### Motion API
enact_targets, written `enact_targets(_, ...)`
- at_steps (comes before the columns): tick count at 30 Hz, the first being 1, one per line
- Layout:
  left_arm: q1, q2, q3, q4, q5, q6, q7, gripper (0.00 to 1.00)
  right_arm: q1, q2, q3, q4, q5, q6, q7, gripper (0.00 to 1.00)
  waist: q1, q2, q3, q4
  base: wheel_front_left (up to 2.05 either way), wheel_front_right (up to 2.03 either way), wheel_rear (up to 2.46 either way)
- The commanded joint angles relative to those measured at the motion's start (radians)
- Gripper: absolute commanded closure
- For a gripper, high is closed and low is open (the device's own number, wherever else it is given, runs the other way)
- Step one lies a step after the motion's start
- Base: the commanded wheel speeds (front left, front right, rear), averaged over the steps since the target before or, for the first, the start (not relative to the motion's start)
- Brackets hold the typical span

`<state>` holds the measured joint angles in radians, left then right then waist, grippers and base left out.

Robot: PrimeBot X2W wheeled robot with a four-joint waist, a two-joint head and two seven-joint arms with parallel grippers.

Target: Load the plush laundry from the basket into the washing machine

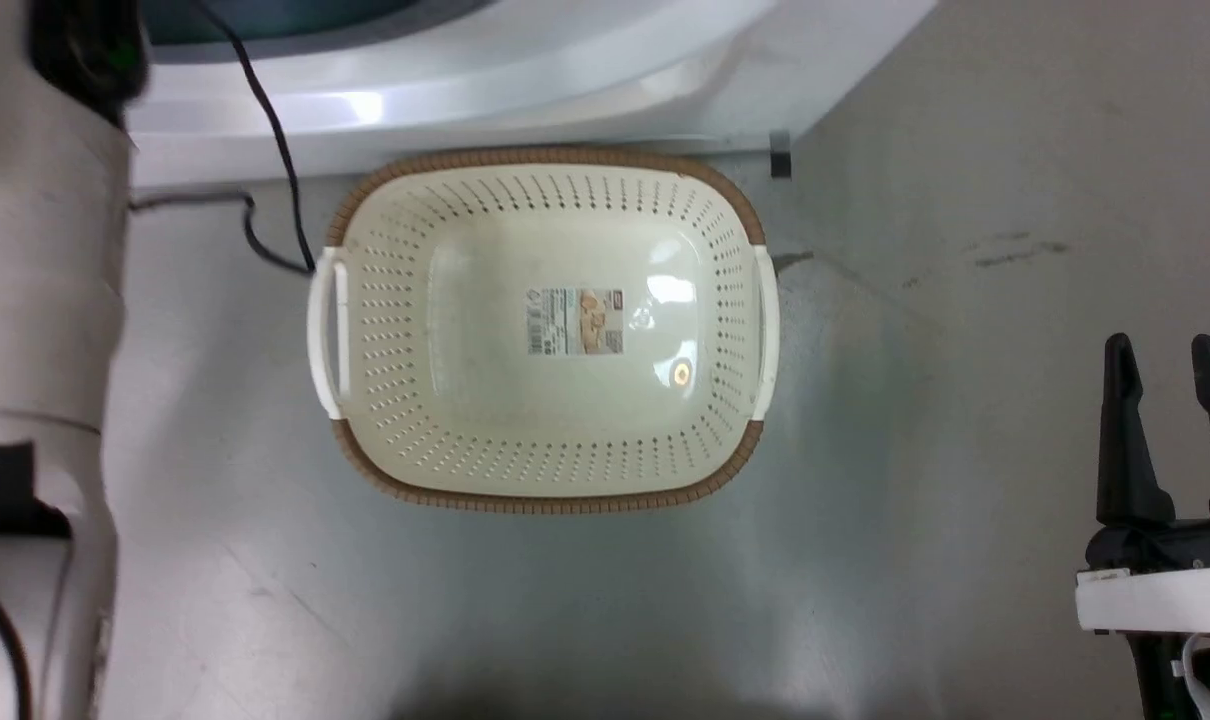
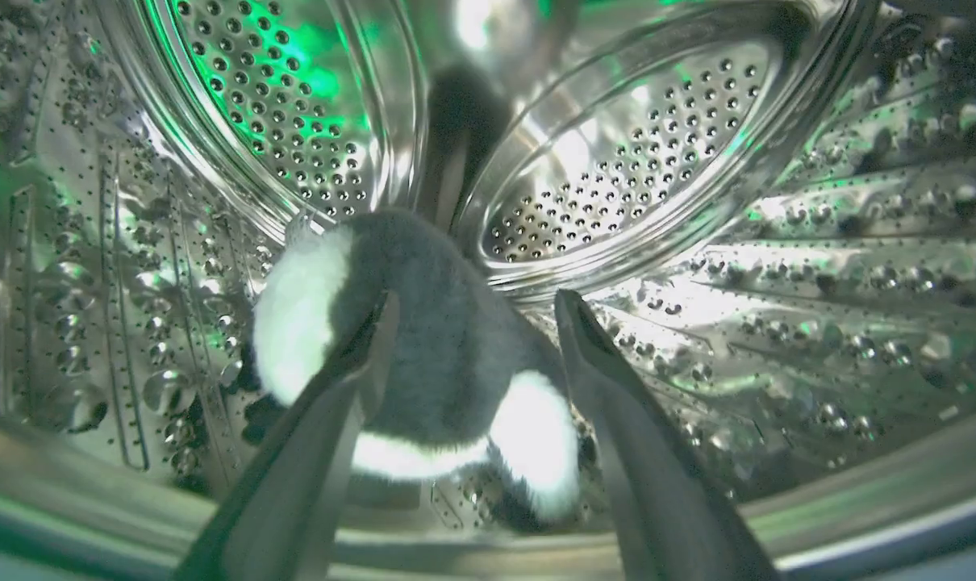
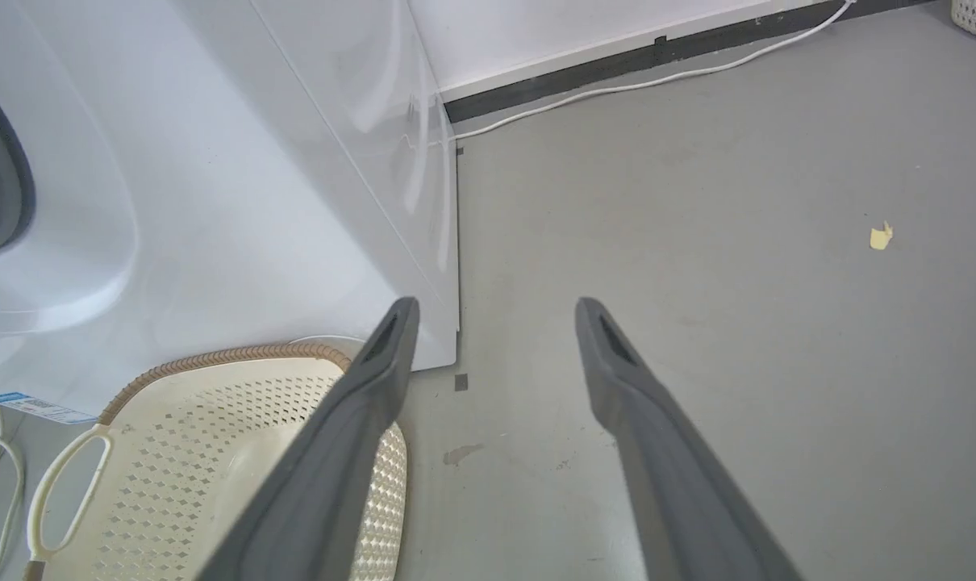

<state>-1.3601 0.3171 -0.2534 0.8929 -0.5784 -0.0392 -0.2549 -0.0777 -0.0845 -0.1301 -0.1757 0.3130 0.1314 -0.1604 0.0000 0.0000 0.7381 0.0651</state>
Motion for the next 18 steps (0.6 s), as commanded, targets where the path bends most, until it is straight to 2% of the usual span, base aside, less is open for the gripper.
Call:
enact_targets(1, 0.034, -0.008, 0.006, -0.008, 0.013, -0.005, -0.006, 0.00, -0.020, -0.007, -0.001, 0.000, -0.007, -0.001, 0.003, 0.00, 0.0000, 0.0000, -0.026, 0.012, 0.00, 0.00, 0.00)
enact_targets(8, 0.176, -0.055, 0.050, -0.102, 0.066, -0.004, -0.007, 0.00, -0.009, -0.004, -0.001, 0.024, -0.007, -0.001, 0.004, 0.00, 0.0000, 0.0000, -0.098, 0.034, 0.00, 0.00, 0.00)
enact_targets(18, 0.375, -0.123, 0.056, -0.185, 0.147, -0.019, -0.007, 0.00, 0.011, 0.010, 0.013, 0.078, -0.008, -0.001, -0.006, 0.00, 0.0000, 0.0000, -0.229, 0.055, 0.00, 0.00, 0.00)
